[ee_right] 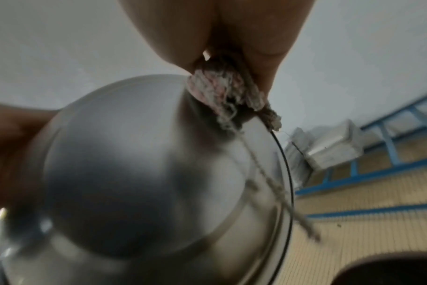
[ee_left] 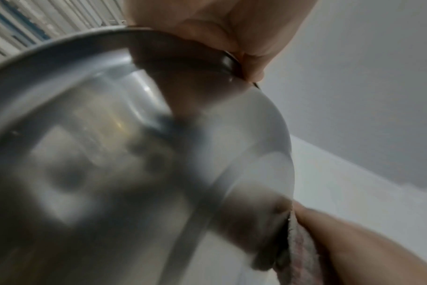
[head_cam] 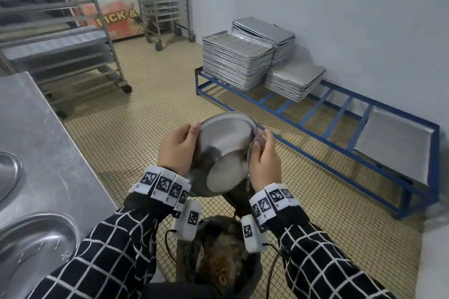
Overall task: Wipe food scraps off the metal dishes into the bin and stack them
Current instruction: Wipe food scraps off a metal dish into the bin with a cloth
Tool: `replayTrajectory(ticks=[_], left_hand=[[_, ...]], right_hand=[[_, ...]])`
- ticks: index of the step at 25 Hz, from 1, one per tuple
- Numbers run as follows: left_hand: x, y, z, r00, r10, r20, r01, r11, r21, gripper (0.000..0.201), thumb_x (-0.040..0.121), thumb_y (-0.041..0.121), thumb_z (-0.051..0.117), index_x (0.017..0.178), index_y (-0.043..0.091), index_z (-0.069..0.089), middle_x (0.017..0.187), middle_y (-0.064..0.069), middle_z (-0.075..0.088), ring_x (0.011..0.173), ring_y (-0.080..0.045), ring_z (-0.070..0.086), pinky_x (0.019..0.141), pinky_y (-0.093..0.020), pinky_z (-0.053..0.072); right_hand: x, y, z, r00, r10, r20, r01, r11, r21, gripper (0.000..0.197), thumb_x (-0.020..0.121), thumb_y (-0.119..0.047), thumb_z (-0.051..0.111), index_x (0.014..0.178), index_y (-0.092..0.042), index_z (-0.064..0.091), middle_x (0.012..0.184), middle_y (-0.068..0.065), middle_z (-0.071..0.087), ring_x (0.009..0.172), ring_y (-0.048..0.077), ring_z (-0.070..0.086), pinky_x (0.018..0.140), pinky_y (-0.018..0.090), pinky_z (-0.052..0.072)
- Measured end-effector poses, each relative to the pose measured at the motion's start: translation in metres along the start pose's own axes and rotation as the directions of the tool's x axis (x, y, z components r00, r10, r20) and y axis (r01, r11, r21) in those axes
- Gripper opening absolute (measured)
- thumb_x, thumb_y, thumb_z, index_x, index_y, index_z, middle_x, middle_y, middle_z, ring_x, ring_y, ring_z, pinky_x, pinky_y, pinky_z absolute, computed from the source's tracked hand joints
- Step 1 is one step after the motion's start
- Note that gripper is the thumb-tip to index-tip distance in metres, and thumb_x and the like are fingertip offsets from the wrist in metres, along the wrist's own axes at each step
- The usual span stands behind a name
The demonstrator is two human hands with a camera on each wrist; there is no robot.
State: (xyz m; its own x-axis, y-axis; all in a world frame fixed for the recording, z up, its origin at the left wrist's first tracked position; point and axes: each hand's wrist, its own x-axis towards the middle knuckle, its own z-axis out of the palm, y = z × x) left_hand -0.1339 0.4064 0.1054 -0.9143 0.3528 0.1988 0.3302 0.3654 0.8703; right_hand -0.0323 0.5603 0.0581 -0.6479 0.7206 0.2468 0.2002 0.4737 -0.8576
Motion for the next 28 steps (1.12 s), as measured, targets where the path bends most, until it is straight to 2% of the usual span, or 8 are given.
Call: replayTrajectory(ticks=[3,7,10,13,15,17,24,28], left_hand=[[0.000,0.001,0.003,0.999,-0.010,-0.049,0.011,1.000,0.011,0.039,0.099,0.037,0.044,0.064,0.020,0.051,0.057,0.004,0.047,0.052,-0.011,0.042,0.049,-0.019,0.031],[0.003,0.005,0.003,0.999,0.014,-0.029,-0.014,1.000,0.028,0.037,0.099,0.036,0.042,0.068,0.021,0.056,0.061,0.003,0.057,0.059,-0.014,0.051,0.057,-0.027,0.040],[0.006,0.009,-0.004,0.999,0.048,0.002,-0.048,0.996,0.073,0.036,0.100,0.039,0.039,0.079,0.020,0.061,0.070,0.000,0.063,0.069,-0.020,0.058,0.065,-0.035,0.047],[0.009,0.008,-0.010,0.998,0.066,-0.007,-0.065,0.997,0.036,0.036,0.100,0.040,0.039,0.075,0.023,0.059,0.067,0.000,0.059,0.067,-0.019,0.055,0.062,-0.034,0.044],[0.010,0.005,-0.012,0.998,0.038,-0.042,-0.039,0.999,-0.011,0.035,0.100,0.039,0.039,0.072,0.026,0.057,0.066,0.001,0.057,0.065,-0.016,0.051,0.062,-0.032,0.041],[0.010,0.000,-0.012,0.998,0.008,-0.070,-0.010,1.000,-0.022,0.036,0.100,0.037,0.038,0.072,0.023,0.057,0.069,-0.002,0.057,0.066,-0.017,0.050,0.065,-0.035,0.041],[0.012,0.001,-0.002,0.999,-0.054,-0.008,0.053,0.996,-0.076,0.035,0.101,0.036,0.038,0.082,0.015,0.059,0.078,-0.003,0.059,0.077,-0.024,0.055,0.076,-0.040,0.045],[0.010,0.009,-0.005,1.000,0.005,0.010,-0.005,1.000,-0.029,0.033,0.100,0.040,0.038,0.088,0.020,0.061,0.083,-0.002,0.063,0.081,-0.022,0.058,0.077,-0.039,0.047]], right_hand=[[-0.014,-0.022,0.011,0.978,-0.206,0.034,0.206,0.978,-0.008,0.042,0.099,-0.025,0.039,0.140,-0.016,0.033,0.142,0.005,0.042,0.125,0.020,0.050,0.086,0.013,0.048],[-0.024,-0.038,0.040,0.888,-0.414,0.198,0.457,0.837,-0.301,0.054,0.097,-0.040,0.023,0.149,-0.025,0.021,0.159,-0.003,0.013,0.147,0.015,-0.004,0.119,0.043,0.003],[-0.010,-0.039,0.043,0.909,-0.401,0.113,0.414,0.843,-0.343,0.056,0.098,-0.047,0.019,0.150,-0.024,0.021,0.159,-0.004,0.017,0.148,0.016,0.004,0.119,0.046,0.011],[0.008,-0.032,0.036,0.971,-0.238,-0.028,0.234,0.967,-0.101,0.055,0.099,-0.048,0.022,0.148,-0.024,0.022,0.154,-0.002,0.025,0.138,0.025,0.035,0.096,0.036,0.050],[0.015,-0.018,0.027,0.996,-0.085,-0.035,0.086,0.996,0.028,0.051,0.101,-0.038,0.028,0.148,-0.020,0.028,0.148,0.003,0.039,0.123,0.023,0.052,0.077,0.010,0.046],[0.016,-0.007,0.016,0.997,-0.042,0.059,0.043,0.999,-0.023,0.049,0.102,-0.032,0.031,0.148,-0.016,0.030,0.138,0.007,0.052,0.119,0.022,0.055,0.084,0.013,0.042],[-0.014,-0.029,0.036,0.882,-0.441,0.164,0.470,0.842,-0.263,0.053,0.100,-0.033,0.027,0.151,-0.021,0.018,0.159,0.001,0.011,0.148,0.015,0.002,0.119,0.047,0.014],[0.013,-0.035,0.034,0.914,-0.378,0.147,0.405,0.847,-0.343,0.056,0.099,-0.045,0.019,0.151,-0.026,0.014,0.160,0.000,0.013,0.148,0.018,-0.002,0.119,0.048,0.011]])
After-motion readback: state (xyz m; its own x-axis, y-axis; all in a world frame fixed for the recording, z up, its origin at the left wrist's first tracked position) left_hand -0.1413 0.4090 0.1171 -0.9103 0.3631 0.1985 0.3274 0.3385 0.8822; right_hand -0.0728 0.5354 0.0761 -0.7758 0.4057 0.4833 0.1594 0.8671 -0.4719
